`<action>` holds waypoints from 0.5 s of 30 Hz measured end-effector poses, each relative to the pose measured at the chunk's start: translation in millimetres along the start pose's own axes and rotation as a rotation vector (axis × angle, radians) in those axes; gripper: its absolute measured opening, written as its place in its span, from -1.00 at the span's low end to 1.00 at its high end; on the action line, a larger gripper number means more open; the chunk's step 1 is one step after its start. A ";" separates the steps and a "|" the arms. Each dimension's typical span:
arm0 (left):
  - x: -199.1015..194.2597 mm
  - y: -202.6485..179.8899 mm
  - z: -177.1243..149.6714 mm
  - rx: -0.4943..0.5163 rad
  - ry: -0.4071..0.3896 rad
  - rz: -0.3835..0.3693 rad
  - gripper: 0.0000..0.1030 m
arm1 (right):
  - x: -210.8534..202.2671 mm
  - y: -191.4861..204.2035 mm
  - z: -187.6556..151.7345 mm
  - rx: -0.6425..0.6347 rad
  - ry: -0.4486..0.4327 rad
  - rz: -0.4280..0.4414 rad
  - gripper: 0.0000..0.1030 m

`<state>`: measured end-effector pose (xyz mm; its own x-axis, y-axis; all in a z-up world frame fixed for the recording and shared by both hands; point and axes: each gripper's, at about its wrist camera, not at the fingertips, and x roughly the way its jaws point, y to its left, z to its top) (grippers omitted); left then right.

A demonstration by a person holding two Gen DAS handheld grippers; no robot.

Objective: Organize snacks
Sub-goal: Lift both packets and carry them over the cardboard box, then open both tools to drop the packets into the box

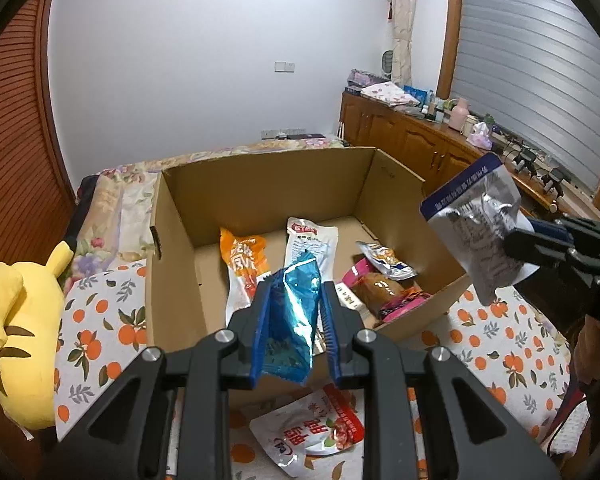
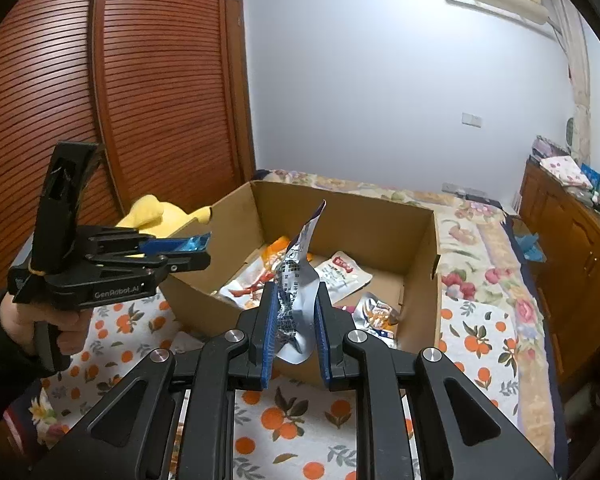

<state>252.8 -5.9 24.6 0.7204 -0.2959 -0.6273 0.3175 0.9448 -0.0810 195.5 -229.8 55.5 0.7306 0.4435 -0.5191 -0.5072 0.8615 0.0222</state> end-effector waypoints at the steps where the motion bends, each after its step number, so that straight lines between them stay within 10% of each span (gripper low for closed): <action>1: 0.9 0.7 0.2 -0.001 0.001 0.002 -0.57 | 2.0 -0.9 0.8 -0.001 0.003 -0.003 -0.70; 15: 5.6 10.8 2.0 -0.032 -0.011 0.042 -0.02 | 37.0 -11.4 11.5 0.030 0.040 -0.033 -0.74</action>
<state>261.5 2.3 21.7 0.7393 -0.2567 -0.6225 0.2669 0.9605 -0.0792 233.6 -220.4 45.9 0.7275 0.4052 -0.5537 -0.4687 0.8829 0.0302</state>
